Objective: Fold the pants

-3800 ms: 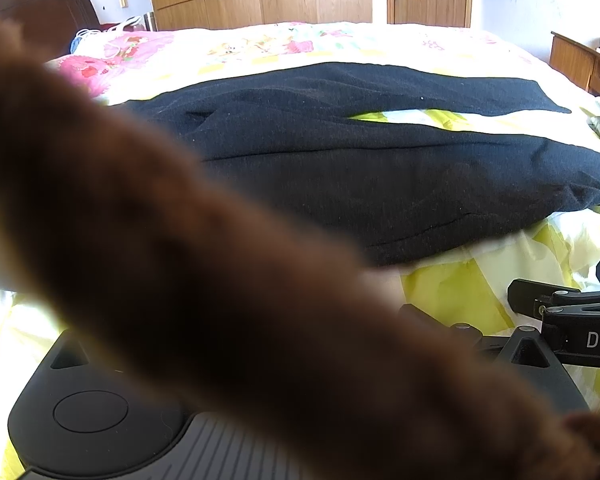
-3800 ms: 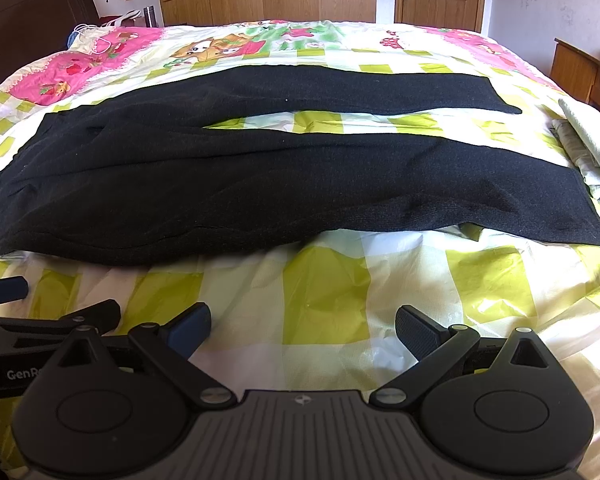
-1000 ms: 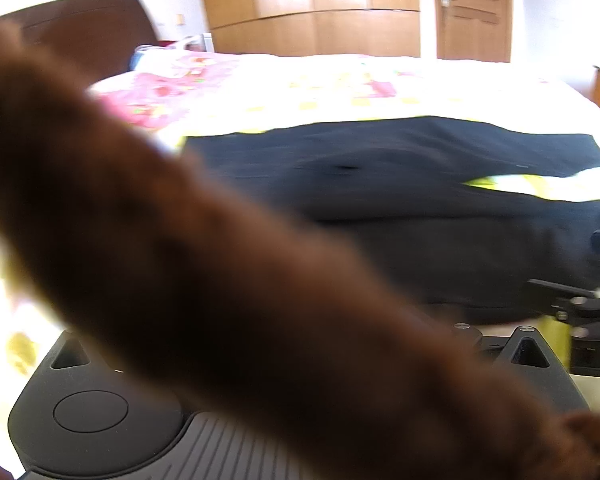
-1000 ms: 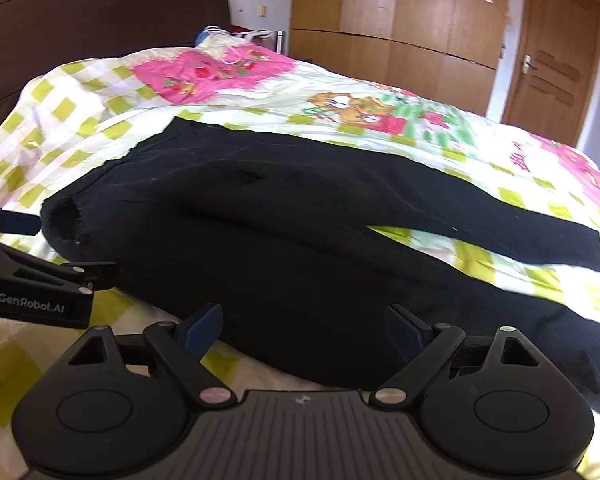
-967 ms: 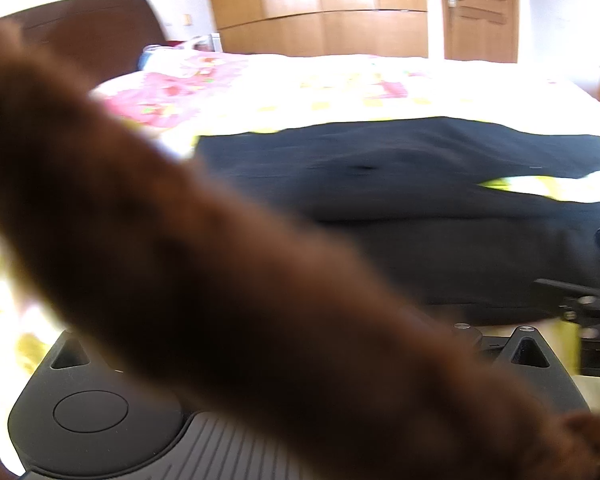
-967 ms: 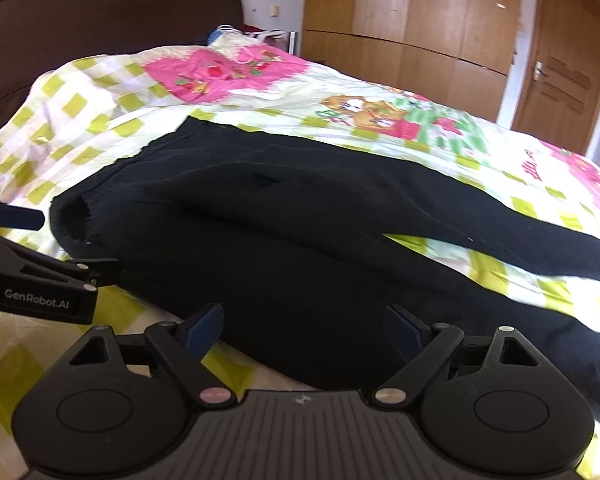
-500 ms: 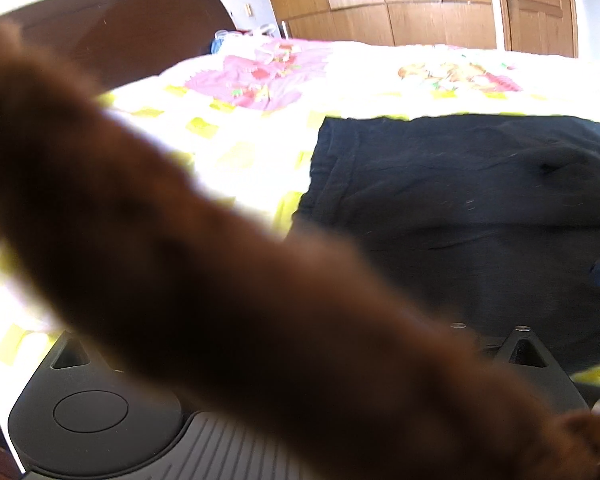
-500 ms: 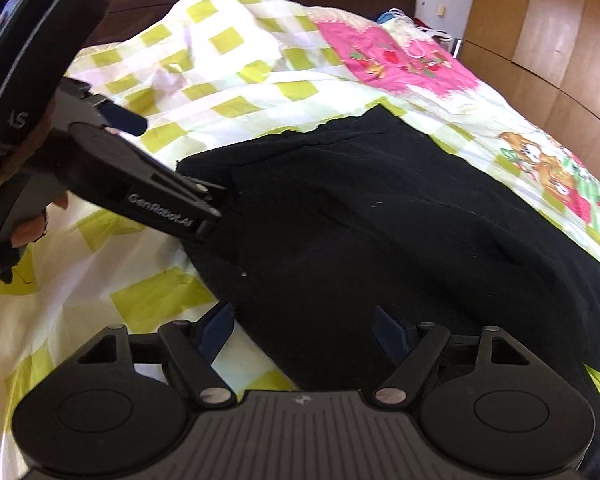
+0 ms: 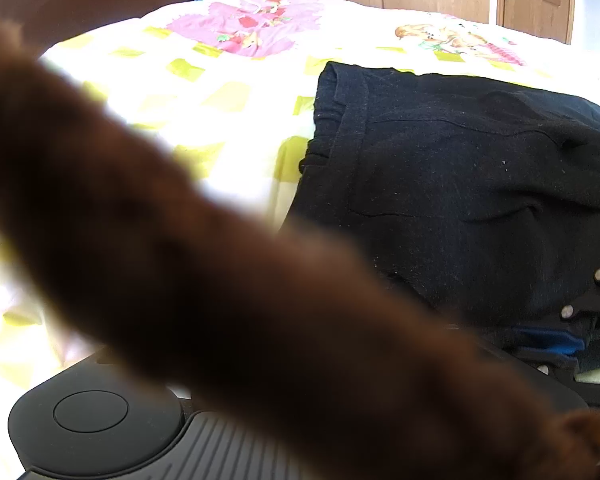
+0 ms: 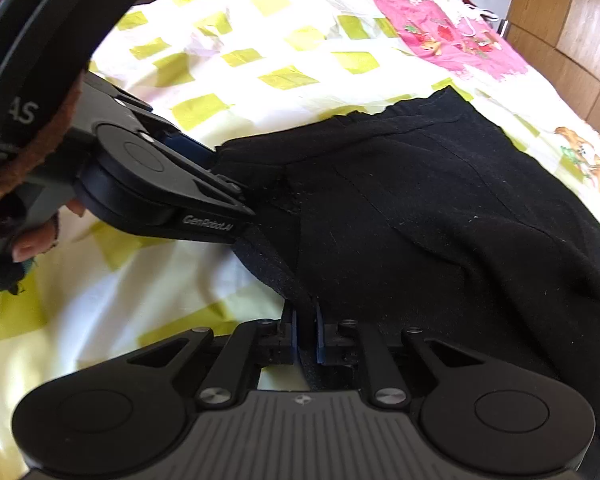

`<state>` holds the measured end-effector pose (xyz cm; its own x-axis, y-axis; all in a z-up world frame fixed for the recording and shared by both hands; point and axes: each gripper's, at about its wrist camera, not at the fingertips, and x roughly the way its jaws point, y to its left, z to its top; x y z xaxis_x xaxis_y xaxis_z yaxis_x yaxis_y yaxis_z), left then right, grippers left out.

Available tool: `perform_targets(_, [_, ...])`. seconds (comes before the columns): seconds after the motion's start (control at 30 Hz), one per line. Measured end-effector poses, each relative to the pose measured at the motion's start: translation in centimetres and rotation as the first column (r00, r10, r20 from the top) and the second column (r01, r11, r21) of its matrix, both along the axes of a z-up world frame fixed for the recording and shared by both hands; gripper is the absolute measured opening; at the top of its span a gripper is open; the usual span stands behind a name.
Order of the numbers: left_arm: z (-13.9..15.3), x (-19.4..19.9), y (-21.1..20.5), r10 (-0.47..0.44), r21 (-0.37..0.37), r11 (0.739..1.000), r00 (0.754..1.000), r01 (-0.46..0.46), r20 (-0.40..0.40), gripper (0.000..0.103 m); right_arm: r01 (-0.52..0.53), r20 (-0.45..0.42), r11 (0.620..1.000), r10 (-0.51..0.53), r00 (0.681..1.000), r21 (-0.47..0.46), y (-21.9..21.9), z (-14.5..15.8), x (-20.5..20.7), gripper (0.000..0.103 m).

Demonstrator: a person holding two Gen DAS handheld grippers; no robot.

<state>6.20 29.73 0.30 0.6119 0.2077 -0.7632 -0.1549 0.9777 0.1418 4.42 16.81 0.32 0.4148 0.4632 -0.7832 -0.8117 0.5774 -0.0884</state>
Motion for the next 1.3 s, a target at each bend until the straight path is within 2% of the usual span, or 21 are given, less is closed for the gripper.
perform_targets(0.27, [0.9, -2.4, 0.5, 0.059, 0.051, 0.997, 0.998, -0.057, -0.031, 0.045, -0.061, -0.026, 0.998, 0.061, 0.998, 0.024, 0.6, 0.4, -1.8, 0.027])
perform_targets(0.33, [1.4, -2.8, 0.1, 0.061, 0.069, 0.996, 0.998, -0.060, -0.023, 0.045, -0.051, -0.033, 0.998, 0.052, 0.998, 0.032, 0.3, 0.7, -1.4, 0.032])
perform_targets(0.5, [3.4, -3.0, -1.2, 0.061, 0.127, 0.990, 0.998, -0.064, 0.023, 0.044, -0.018, -0.046, 0.996, 0.021, 0.999, 0.083, -1.7, 1.9, -0.7, 0.032])
perform_targets(0.67, [5.0, -2.6, -3.5, 0.020, 0.129, 0.991, 0.998, -0.027, 0.057, 0.044, 0.050, -0.037, 0.992, -0.046, 0.998, 0.114, -5.0, 2.9, -0.3, 0.032])
perform_targets(0.87, [4.8, -1.2, -8.4, -0.075, 0.114, 0.991, 0.996, 0.069, 0.052, 0.044, 0.164, 0.001, 0.978, -0.165, 0.986, 0.130, -9.7, 4.0, -0.3, 0.032])
perform_targets(1.07, [4.4, 0.5, -14.7, -0.193, 0.096, 0.977, 0.980, 0.188, 0.040, 0.045, 0.308, 0.023, 0.938, -0.316, 0.949, 0.159, -16.9, 5.1, 1.4, 0.032])
perform_targets(1.2, [3.5, 1.6, -20.3, -0.298, 0.077, 0.952, 0.954, 0.295, 0.030, 0.046, 0.442, 0.034, 0.886, -0.451, 0.892, 0.140, -22.7, 5.1, 2.4, 0.032])
perform_targets(1.3, [2.6, 2.6, -24.4, -0.366, 0.030, 0.930, 0.930, 0.365, 0.025, 0.046, 0.548, 0.046, 0.827, -0.556, 0.830, 0.129, -27.0, 4.9, 3.0, 0.032])
